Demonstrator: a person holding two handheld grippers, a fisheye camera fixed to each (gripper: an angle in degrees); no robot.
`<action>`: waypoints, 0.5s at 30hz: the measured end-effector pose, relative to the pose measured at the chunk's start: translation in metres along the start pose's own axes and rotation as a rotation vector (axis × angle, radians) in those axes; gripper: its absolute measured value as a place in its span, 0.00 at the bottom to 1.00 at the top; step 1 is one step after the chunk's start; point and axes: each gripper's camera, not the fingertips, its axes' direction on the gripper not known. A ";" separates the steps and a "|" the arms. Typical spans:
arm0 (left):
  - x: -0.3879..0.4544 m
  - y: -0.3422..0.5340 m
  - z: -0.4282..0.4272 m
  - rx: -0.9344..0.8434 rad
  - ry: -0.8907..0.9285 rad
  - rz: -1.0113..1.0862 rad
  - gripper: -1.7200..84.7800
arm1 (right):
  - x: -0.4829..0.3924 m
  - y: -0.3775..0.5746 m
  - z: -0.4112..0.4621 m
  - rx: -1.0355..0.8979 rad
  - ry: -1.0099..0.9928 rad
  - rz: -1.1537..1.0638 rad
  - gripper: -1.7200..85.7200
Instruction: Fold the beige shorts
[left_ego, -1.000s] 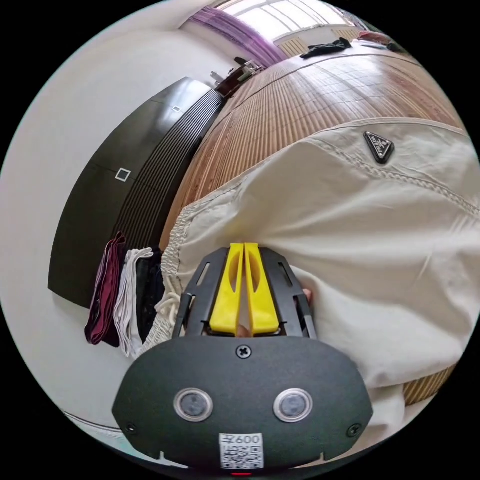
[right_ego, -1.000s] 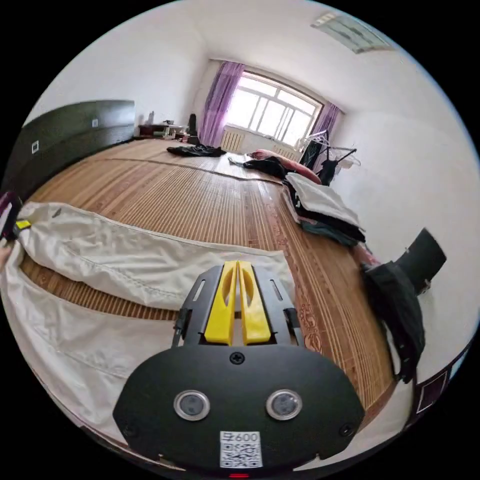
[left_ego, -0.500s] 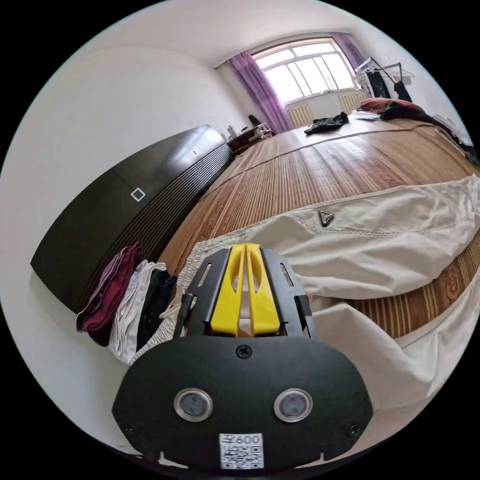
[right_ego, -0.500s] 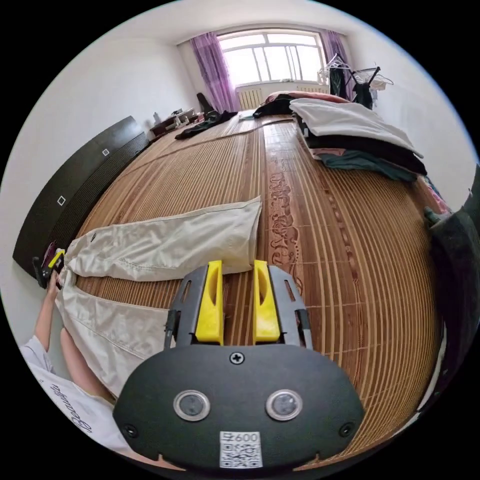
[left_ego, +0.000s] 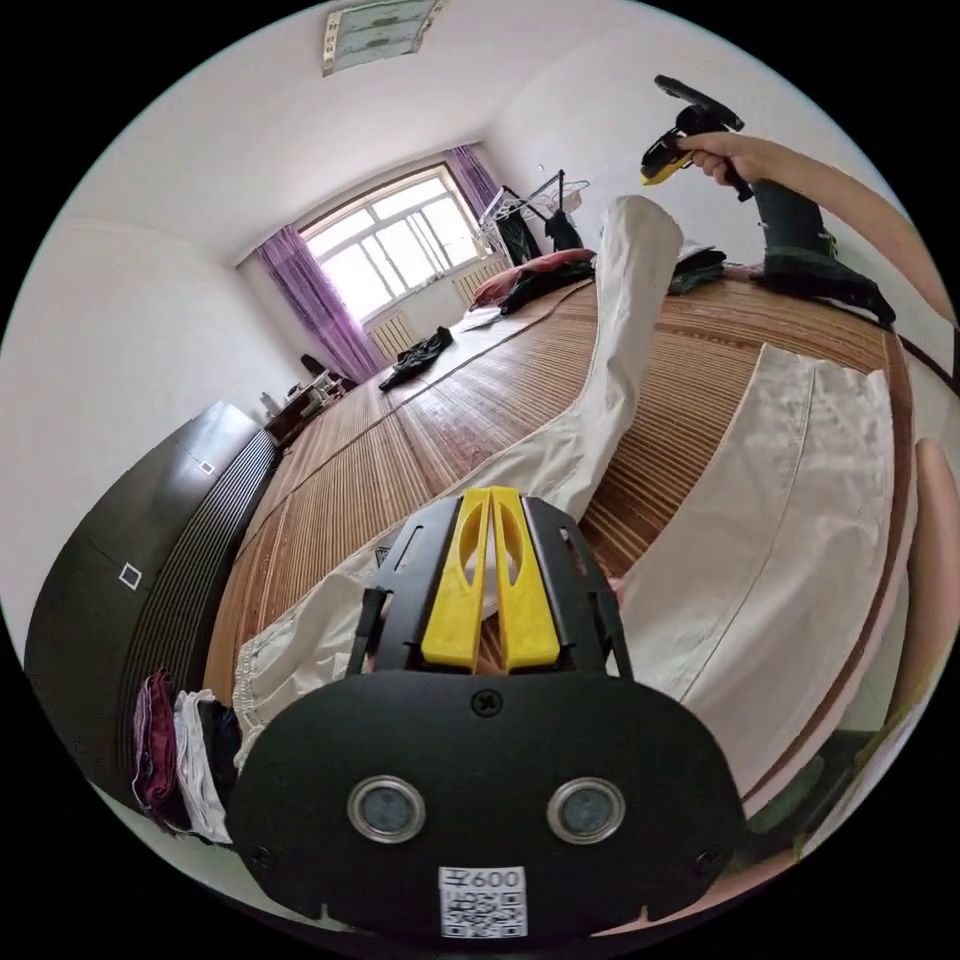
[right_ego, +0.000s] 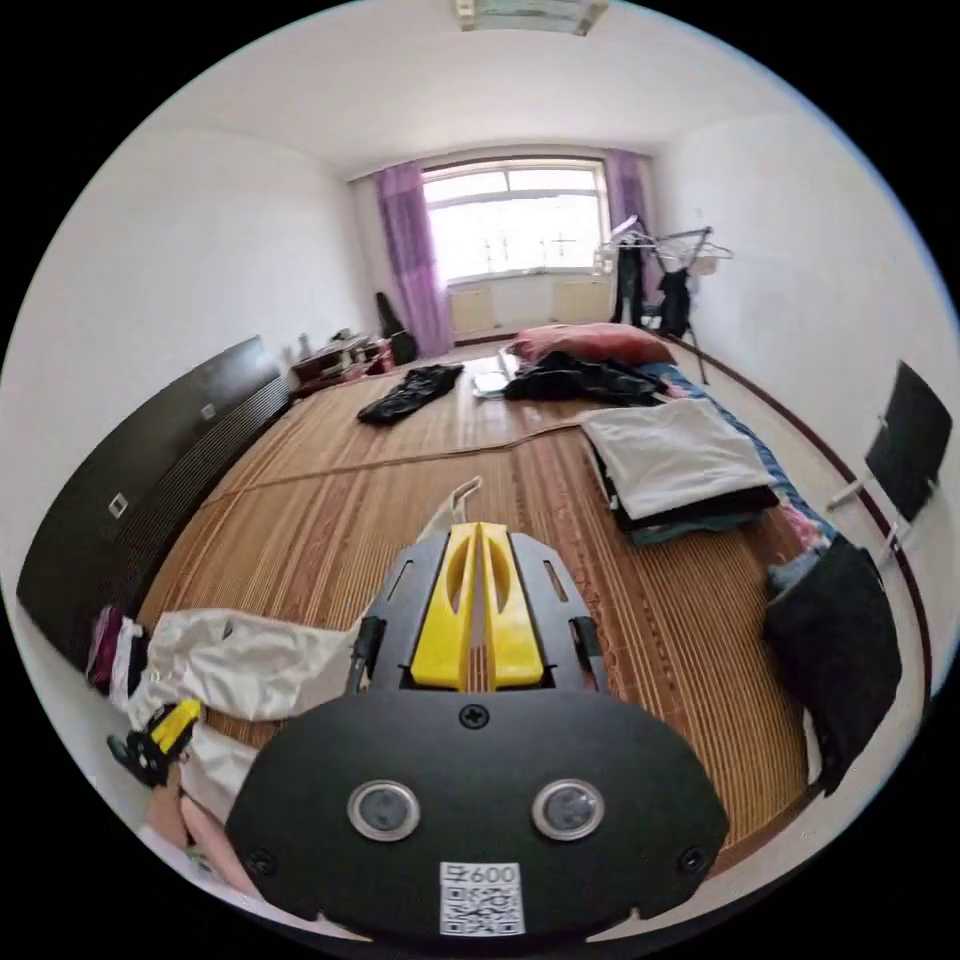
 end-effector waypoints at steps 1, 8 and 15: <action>-0.001 -0.003 0.009 -0.016 -0.015 -0.010 0.03 | 0.003 -0.001 0.014 -0.031 -0.020 0.004 0.03; -0.016 -0.004 0.173 -0.437 -0.099 0.082 0.03 | 0.030 0.097 0.159 -0.323 -0.094 -0.114 0.08; -0.021 0.003 0.213 -0.461 -0.182 0.023 0.02 | 0.016 0.153 0.268 -0.298 -0.004 -0.240 0.01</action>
